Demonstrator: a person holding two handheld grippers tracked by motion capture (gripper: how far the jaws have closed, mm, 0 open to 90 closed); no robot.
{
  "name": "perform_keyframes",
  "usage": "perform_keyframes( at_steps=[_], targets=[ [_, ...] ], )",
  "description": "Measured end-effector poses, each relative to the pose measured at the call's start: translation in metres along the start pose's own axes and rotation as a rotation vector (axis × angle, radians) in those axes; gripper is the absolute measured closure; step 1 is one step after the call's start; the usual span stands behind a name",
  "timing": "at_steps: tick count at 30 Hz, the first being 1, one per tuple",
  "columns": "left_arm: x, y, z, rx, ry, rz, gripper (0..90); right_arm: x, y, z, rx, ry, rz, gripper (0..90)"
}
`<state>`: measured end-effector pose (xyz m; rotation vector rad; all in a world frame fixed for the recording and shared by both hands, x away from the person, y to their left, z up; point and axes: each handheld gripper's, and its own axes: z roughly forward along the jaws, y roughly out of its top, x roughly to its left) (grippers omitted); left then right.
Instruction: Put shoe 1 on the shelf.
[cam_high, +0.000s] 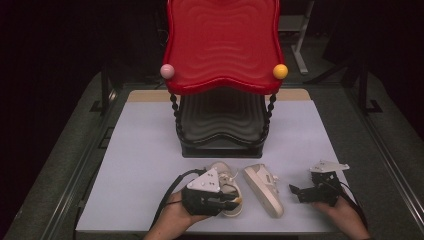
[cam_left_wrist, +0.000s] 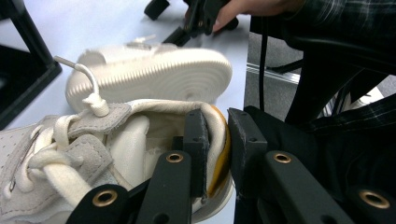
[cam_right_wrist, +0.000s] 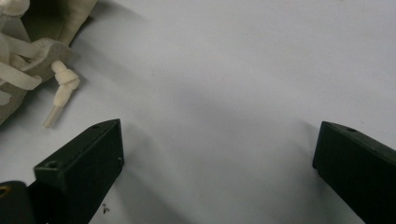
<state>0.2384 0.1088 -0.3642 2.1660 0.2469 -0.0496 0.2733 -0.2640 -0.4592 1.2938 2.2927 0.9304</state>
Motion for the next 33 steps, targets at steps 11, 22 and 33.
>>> perform_keyframes(
  at_steps=[11, 22, 33],
  targets=[
    [0.011, 0.040, -0.027, -0.008, 0.047, 0.089, 78.0, 0.000, 0.000, 0.000, 0.000, 0.000, 0.000, 1.2],
    [0.043, 0.063, -0.038, -0.021, 0.103, 0.152, 77.8, 0.000, 0.000, 0.000, -0.001, 0.000, 0.001, 1.2],
    [0.088, 0.079, -0.048, -0.031, 0.155, 0.220, 77.8, 0.000, 0.000, 0.000, -0.001, 0.001, 0.001, 1.2]
  ],
)
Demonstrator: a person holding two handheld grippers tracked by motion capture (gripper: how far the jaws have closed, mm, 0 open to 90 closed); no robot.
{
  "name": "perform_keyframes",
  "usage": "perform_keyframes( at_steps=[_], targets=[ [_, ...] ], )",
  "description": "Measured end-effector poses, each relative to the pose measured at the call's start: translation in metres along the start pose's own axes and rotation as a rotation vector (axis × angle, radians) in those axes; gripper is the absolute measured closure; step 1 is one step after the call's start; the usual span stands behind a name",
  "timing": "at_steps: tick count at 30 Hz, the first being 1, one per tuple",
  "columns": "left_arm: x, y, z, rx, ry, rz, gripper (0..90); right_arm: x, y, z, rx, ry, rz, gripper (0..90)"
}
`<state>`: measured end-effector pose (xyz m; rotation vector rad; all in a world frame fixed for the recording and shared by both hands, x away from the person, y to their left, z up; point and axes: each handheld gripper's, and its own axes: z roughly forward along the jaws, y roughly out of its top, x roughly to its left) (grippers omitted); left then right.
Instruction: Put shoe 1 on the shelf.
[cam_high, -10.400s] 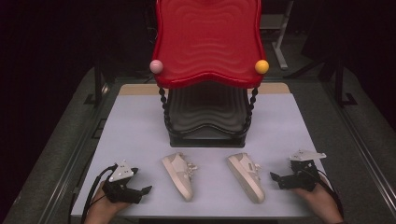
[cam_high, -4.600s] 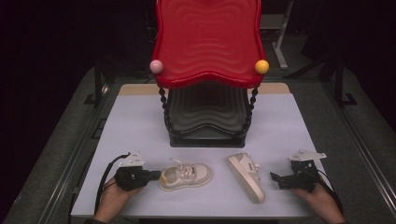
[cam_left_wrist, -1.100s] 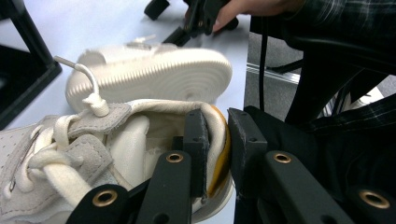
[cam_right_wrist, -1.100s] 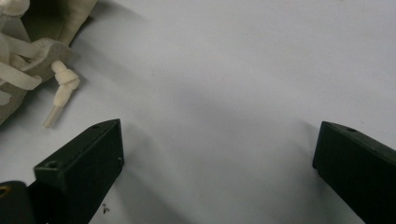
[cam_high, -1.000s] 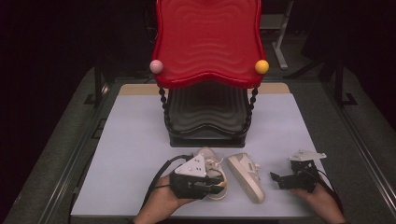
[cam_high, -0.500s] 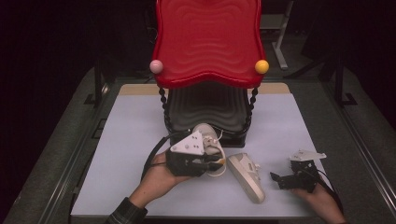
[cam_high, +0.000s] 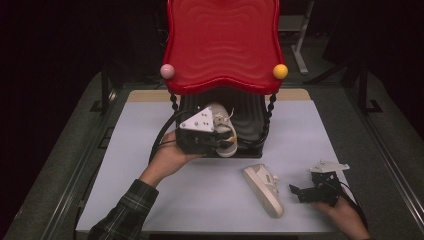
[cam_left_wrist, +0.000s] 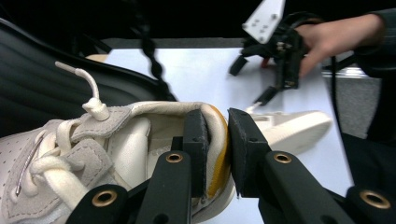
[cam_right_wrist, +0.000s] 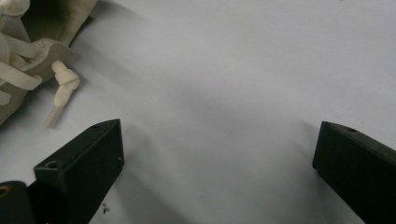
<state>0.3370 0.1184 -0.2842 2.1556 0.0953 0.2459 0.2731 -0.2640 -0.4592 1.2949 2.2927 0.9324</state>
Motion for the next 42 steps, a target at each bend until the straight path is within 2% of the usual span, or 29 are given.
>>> perform_keyframes(
  at_steps=[1, 3, 4, 9, 11, 14, 21, 25, 26, 27, 28, 30, 32, 35, 36, 37, 38, 39, 40, 42],
  targets=[
    [0.008, -0.001, 0.003, 0.002, 0.008, 0.009, 77.8, 0.000, 0.000, 0.000, 0.000, 0.000, 0.000, 1.2],
    [0.012, -0.001, 0.004, 0.005, 0.015, 0.014, 77.8, 0.000, 0.000, 0.000, 0.000, 0.000, -0.001, 1.2],
    [0.019, -0.003, 0.007, 0.008, 0.025, 0.019, 77.8, 0.000, 0.000, 0.000, 0.000, 0.000, -0.001, 1.2],
    [0.030, -0.009, 0.014, 0.024, 0.046, 0.026, 77.8, 0.000, 0.000, 0.000, 0.000, -0.001, 0.000, 1.2],
    [0.035, -0.012, 0.015, 0.030, 0.045, 0.017, 77.8, 0.000, 0.000, 0.000, -0.001, -0.001, 0.000, 1.2],
    [0.043, -0.017, 0.019, 0.044, 0.054, 0.048, 77.9, 0.000, 0.000, 0.000, 0.000, -0.001, 0.000, 1.2],
    [0.046, -0.020, 0.024, 0.069, 0.058, 0.073, 77.9, 0.000, 0.000, 0.000, -0.001, -0.001, -0.001, 1.2],
    [0.046, -0.025, 0.022, 0.044, 0.056, 0.012, 76.4, 0.000, 0.000, 0.000, 0.000, -0.001, -0.001, 1.2],
    [0.046, -0.025, 0.022, 0.044, 0.062, 0.001, 71.3, 0.000, 0.000, 0.000, 0.000, -0.001, 0.000, 1.2],
    [0.044, -0.025, 0.022, 0.045, 0.085, -0.005, 71.3, 0.000, 0.000, 0.000, 0.000, -0.001, 0.000, 1.2],
    [0.043, -0.024, 0.021, 0.049, 0.098, -0.010, 67.5, 0.000, 0.000, 0.000, 0.001, -0.001, 0.000, 1.2],
    [0.041, -0.022, 0.017, 0.019, 0.107, -0.037, 67.6, 0.000, 0.000, 0.000, 0.002, 0.000, -0.001, 1.2],
    [0.039, -0.020, 0.012, 0.002, 0.123, -0.044, 67.2, 0.000, 0.000, 0.000, 0.003, 0.000, -0.001, 1.2],
    [0.032, -0.017, 0.005, -0.014, 0.146, -0.077, 66.4, -0.001, 0.002, -0.001, 0.021, 0.003, -0.001, 3.2],
    [0.028, -0.017, 0.000, -0.022, 0.153, -0.085, 66.2, -0.001, 0.004, -0.004, 0.035, -0.006, 0.012, 13.3],
    [0.028, -0.017, 0.000, -0.022, 0.153, -0.085, 66.2, -0.001, 0.004, -0.004, 0.035, -0.006, 0.012, 13.3],
    [0.025, -0.017, -0.002, -0.020, 0.158, -0.098, 66.2, -0.002, 0.005, -0.007, 0.037, -0.013, 0.020, 18.2],
    [0.019, -0.017, -0.008, -0.027, 0.175, -0.115, 67.9, -0.004, 0.009, -0.011, 0.054, -0.001, 0.050, 28.1],
    [0.019, -0.017, -0.008, -0.027, 0.175, -0.115, 70.6, -0.004, 0.009, -0.011, 0.054, -0.001, 0.050, 28.1],
    [0.014, -0.020, -0.014, -0.039, 0.185, -0.142, 73.9, -0.004, 0.014, -0.018, 0.036, 0.005, 0.059, 42.1]
  ],
)
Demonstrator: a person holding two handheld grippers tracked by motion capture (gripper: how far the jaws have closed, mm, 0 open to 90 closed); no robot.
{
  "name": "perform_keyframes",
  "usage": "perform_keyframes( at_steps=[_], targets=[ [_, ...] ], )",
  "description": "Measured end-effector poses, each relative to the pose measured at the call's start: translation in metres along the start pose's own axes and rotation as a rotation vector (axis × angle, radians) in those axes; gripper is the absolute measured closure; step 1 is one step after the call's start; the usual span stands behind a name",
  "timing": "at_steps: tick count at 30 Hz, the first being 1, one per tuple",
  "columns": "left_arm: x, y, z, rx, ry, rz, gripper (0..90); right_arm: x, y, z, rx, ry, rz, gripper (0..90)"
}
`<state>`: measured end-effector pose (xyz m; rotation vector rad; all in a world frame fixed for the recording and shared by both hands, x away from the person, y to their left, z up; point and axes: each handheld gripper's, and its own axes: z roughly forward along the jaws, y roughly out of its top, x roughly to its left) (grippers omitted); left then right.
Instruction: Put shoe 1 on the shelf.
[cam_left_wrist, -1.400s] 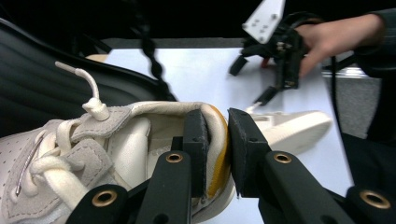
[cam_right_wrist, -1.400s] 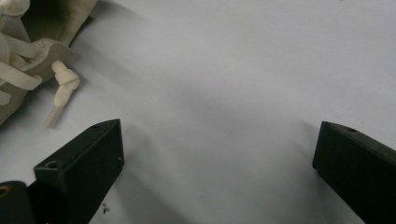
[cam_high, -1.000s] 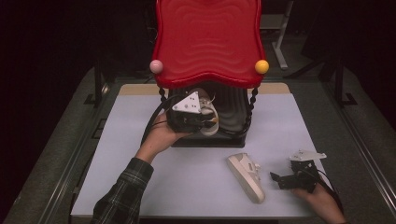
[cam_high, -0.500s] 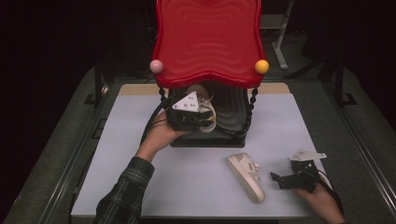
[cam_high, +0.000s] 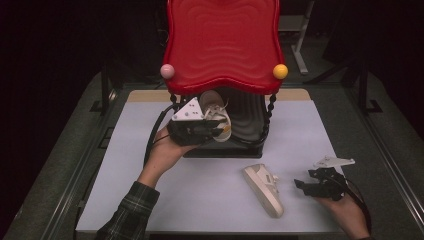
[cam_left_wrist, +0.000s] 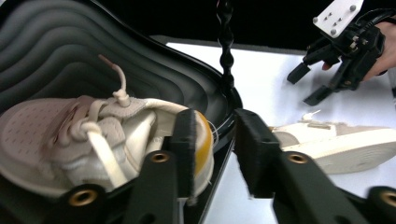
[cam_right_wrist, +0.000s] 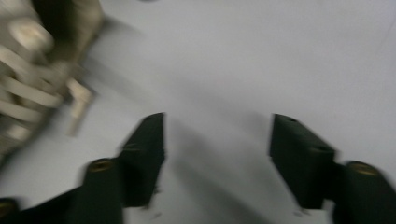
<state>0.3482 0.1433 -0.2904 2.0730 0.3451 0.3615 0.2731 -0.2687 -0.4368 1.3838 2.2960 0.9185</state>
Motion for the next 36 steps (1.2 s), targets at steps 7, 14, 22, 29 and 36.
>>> perform_keyframes(
  at_steps=[7, 14, 22, 29, 36],
  targets=[
    [-0.007, -0.018, -0.012, 0.021, 0.013, -0.051, 90.0, 0.019, 0.033, -0.016, -0.156, 0.126, -0.071, 83.5],
    [-0.003, -0.039, -0.008, 0.023, 0.050, -0.129, 89.9, 0.050, 0.086, -0.010, -0.257, 0.213, -0.162, 89.6],
    [0.003, -0.049, 0.004, 0.056, 0.101, -0.162, 89.9, 0.076, 0.125, 0.008, -0.286, 0.257, -0.226, 89.6],
    [0.006, -0.049, 0.017, 0.069, 0.161, -0.185, 89.9, 0.092, 0.151, 0.027, -0.294, 0.277, -0.263, 89.6],
    [0.009, -0.050, 0.024, 0.070, 0.192, -0.210, 89.9, 0.096, 0.168, 0.042, -0.286, 0.280, -0.272, 89.6]
  ],
)
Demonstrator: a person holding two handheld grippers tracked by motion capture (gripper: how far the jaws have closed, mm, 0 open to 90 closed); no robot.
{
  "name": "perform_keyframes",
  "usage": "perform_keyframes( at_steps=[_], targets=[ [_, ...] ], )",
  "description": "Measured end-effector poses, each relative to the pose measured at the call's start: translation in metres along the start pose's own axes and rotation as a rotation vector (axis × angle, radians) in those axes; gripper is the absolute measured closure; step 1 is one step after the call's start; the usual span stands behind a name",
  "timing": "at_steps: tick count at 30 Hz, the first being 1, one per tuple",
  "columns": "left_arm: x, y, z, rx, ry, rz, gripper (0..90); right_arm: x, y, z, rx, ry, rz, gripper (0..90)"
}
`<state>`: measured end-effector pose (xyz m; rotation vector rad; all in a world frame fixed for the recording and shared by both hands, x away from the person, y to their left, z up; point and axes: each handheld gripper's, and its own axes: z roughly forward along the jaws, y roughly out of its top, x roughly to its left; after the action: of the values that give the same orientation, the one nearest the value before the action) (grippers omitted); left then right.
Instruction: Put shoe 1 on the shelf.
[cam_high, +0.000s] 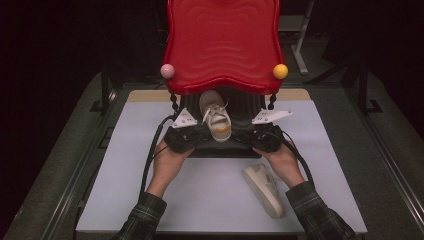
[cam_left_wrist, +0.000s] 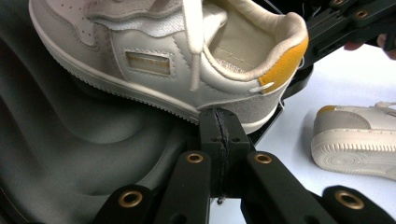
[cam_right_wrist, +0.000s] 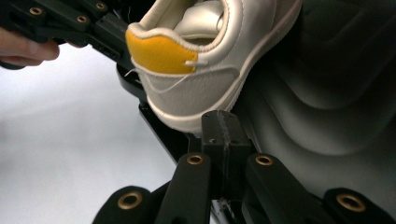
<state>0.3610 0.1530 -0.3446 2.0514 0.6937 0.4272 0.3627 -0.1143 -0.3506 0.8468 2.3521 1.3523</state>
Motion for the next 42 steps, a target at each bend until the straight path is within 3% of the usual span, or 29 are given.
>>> perform_keyframes(
  at_steps=[11, 21, 27, 33, 36, 42],
  targets=[
    [0.004, 0.004, 0.003, -0.015, 0.045, -0.029, 90.0, 0.007, 0.006, 0.011, -0.004, 0.020, -0.008, 89.9],
    [0.004, 0.007, 0.005, -0.020, 0.130, -0.044, 90.0, 0.011, 0.007, 0.017, -0.019, 0.036, -0.026, 89.9],
    [-0.004, 0.004, -0.005, -0.029, 0.086, -0.020, 89.4, 0.009, 0.006, 0.014, -0.027, 0.036, -0.005, 89.8],
    [-0.021, 0.007, -0.011, -0.045, -0.014, 0.030, 89.9, 0.009, 0.010, 0.012, -0.063, 0.026, -0.011, 89.8],
    [-0.024, 0.011, -0.007, -0.036, 0.000, 0.060, 89.9, 0.009, 0.011, 0.013, -0.070, 0.019, -0.011, 89.8],
    [-0.019, 0.013, -0.003, -0.047, 0.003, 0.042, 90.0, 0.006, 0.013, 0.015, -0.064, 0.007, -0.013, 89.8]
  ],
)
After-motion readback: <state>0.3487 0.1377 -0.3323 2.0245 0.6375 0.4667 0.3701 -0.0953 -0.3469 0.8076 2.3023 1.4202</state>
